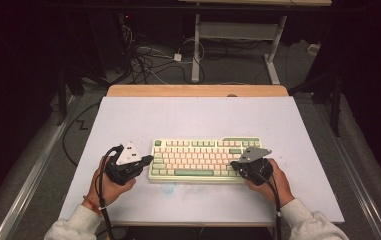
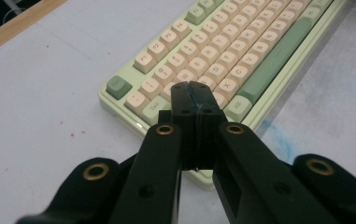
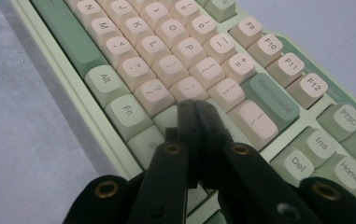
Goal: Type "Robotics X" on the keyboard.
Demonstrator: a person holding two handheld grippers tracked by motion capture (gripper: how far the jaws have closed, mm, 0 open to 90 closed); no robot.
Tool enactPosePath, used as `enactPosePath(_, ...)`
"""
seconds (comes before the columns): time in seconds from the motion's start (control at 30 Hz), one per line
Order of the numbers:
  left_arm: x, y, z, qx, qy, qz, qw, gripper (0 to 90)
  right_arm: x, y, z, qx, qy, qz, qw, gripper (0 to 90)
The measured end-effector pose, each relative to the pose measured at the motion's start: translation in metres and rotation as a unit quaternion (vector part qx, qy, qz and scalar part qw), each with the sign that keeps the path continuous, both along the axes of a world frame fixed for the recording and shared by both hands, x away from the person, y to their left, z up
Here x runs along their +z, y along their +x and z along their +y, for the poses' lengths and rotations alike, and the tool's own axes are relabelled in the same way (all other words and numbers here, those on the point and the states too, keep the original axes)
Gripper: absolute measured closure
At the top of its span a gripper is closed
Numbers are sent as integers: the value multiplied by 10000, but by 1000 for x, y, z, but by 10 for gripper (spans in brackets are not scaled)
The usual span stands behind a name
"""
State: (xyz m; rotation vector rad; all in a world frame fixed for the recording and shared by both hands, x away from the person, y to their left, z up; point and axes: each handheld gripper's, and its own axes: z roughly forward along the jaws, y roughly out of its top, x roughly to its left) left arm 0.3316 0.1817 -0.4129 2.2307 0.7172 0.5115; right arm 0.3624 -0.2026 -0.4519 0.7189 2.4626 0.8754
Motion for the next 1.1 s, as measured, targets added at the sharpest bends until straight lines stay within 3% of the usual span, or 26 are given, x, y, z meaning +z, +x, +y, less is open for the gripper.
enactPosePath(0.17, 1, 7, -14, -121, 103, 29, 9999, 876, -1, -2, 1, -7, -44, -82, 10000, 900)
enactPosePath(0.67, -12, 26, -55, -445, 439, 288, 9976, 875, -1, -2, 1, 6, -64, -108, 9999, 900)
enactPosePath(0.83, -19, 30, -62, -527, 607, 391, 9960, 875, -1, -3, 1, 16, -59, -112, 9999, 900)
enactPosePath(1.1, -24, 35, -69, -549, 649, 449, 9954, 874, -1, -3, 1, 21, -61, -113, 9999, 900)
